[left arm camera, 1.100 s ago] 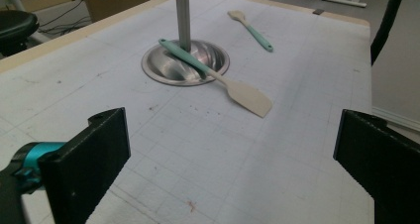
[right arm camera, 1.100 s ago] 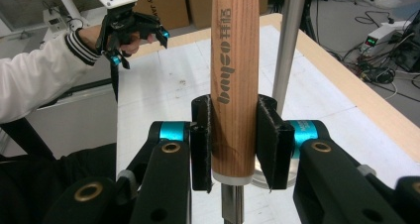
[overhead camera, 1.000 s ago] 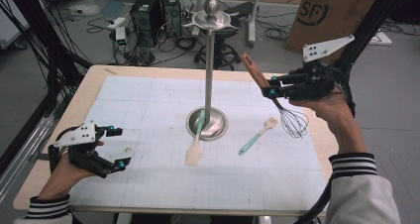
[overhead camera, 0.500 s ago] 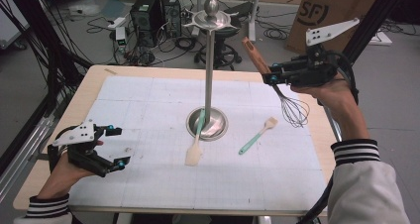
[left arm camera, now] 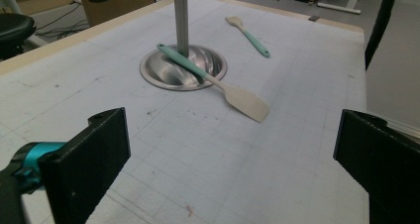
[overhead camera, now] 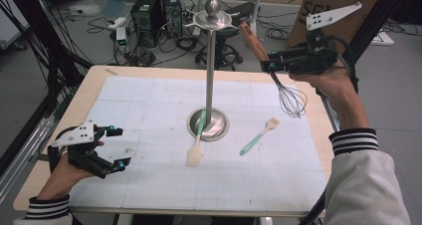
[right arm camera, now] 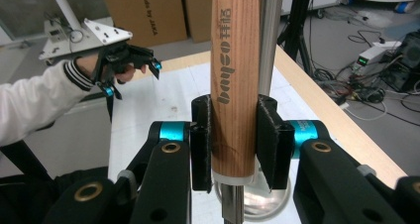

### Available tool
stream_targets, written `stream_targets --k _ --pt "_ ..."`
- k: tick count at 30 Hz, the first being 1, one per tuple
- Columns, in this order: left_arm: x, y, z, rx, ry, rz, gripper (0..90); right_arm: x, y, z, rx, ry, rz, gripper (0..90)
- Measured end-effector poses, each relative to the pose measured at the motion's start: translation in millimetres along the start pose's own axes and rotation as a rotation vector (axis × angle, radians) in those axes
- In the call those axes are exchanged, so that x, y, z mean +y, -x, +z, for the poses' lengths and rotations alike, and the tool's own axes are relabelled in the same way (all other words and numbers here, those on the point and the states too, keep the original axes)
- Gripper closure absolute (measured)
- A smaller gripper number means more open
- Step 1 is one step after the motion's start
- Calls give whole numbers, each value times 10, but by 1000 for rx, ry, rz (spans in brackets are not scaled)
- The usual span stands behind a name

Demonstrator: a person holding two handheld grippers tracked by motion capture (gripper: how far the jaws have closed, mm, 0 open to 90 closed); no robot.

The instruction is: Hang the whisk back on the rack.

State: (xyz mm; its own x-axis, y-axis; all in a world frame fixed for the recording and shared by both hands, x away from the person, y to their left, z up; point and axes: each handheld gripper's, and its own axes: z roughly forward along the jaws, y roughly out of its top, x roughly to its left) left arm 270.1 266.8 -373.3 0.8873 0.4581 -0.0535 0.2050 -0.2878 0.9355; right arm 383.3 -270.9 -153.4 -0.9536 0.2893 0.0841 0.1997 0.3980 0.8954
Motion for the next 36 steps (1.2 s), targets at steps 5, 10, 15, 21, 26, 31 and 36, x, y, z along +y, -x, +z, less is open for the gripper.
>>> stream_targets --k 5,10,15,21,26,31,36 --pt "2 -4 -4 2 2 -1 17 8 46 30 -5 3 6 705" --pt "6 -5 -20 4 7 -4 17 0 108 67 -7 -2 19 704" --pt "9 -10 -26 3 11 -3 17 -4 164 90 -1 0 27 704" --pt "5 -15 -24 3 8 -7 17 8 202 142 12 10 25 704" --pt "5 -19 -29 4 8 -6 17 10 230 180 15 7 32 704" --pt "4 -16 -28 6 8 -5 17 1 241 215 24 8 31 704" --pt "3 -16 -29 6 7 -7 17 -22 228 241 26 6 54 704"
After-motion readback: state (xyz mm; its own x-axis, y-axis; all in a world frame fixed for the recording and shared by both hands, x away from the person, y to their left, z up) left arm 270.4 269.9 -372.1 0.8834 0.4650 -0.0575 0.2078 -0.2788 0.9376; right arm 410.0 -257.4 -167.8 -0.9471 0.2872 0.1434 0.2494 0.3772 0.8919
